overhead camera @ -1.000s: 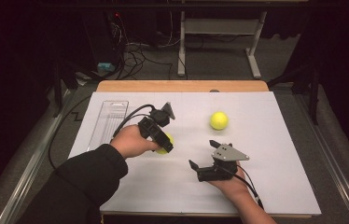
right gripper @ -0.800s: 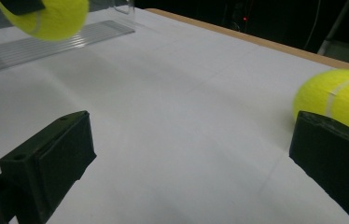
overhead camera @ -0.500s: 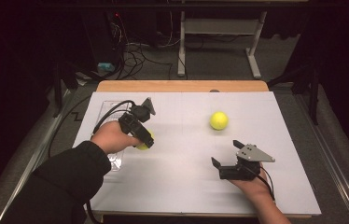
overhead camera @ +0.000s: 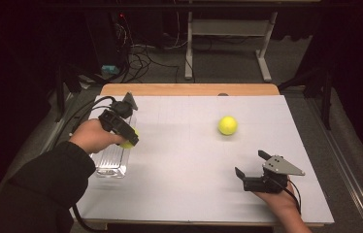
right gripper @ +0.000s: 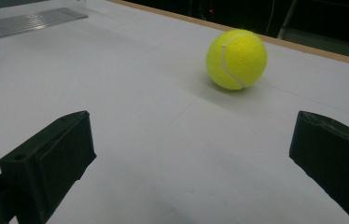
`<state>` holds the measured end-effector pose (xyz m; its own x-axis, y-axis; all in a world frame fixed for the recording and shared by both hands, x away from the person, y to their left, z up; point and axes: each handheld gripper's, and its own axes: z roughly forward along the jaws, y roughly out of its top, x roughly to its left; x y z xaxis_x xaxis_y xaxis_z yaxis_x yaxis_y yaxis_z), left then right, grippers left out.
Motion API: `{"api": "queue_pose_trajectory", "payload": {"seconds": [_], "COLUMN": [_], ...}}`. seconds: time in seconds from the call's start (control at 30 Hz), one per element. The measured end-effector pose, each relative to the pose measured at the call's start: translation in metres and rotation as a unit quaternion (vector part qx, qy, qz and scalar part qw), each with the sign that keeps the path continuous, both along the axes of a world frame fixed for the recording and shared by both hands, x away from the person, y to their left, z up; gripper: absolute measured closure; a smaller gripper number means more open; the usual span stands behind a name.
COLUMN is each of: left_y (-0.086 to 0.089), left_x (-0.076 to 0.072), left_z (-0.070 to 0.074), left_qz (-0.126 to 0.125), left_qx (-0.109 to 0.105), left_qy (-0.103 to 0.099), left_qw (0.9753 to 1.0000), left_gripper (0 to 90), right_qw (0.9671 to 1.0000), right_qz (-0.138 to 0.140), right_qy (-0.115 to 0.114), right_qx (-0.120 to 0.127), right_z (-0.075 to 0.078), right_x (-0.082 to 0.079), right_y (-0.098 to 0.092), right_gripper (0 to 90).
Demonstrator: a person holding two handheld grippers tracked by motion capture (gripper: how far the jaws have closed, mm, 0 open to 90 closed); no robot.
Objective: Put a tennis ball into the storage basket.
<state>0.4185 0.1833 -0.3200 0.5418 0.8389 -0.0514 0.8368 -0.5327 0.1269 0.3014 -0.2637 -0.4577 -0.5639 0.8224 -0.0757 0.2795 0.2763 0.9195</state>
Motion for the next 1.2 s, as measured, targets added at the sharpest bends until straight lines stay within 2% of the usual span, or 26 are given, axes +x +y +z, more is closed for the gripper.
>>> {"api": "queue_pose_trajectory", "payload": {"seconds": [0.3, 0.53, 0.77, 1.07, 1.2], "left_y": [0.035, 0.05, 0.052, 0.047, 0.05], "left_x": [0.013, 0.027, 0.041, 0.052, 0.057], "left_z": [0.006, 0.008, 0.001, -0.015, -0.023], "left_qz": [0.049, 0.085, 0.102, 0.103, 0.114], "left_qx": [0.008, 0.025, 0.032, 0.029, 0.026], "left_qy": [-0.004, -0.012, -0.008, 0.002, 0.007], "left_qw": [0.9988, 0.996, 0.9943, 0.9942, 0.9931], "left_gripper": [26.6, 26.5, 26.5, 26.4, 26.3], "right_qw": [1.0, 1.0, 1.0, 1.0, 1.0], "right_qz": [-0.001, 0.001, 0.002, 0.004, 0.005], "right_qy": [-0.001, 0.0, -0.001, 0.0, 0.002], "right_qx": [0.0, 0.001, 0.005, 0.005, 0.006], "right_z": [0.0, 0.0, 0.001, 0.0, -0.001], "right_x": [-0.006, -0.009, -0.009, -0.009, -0.01], "right_y": [-0.008, -0.01, -0.01, -0.009, -0.008], "right_gripper": [0.0, 0.0, 0.0, 0.0, 0.1]}}
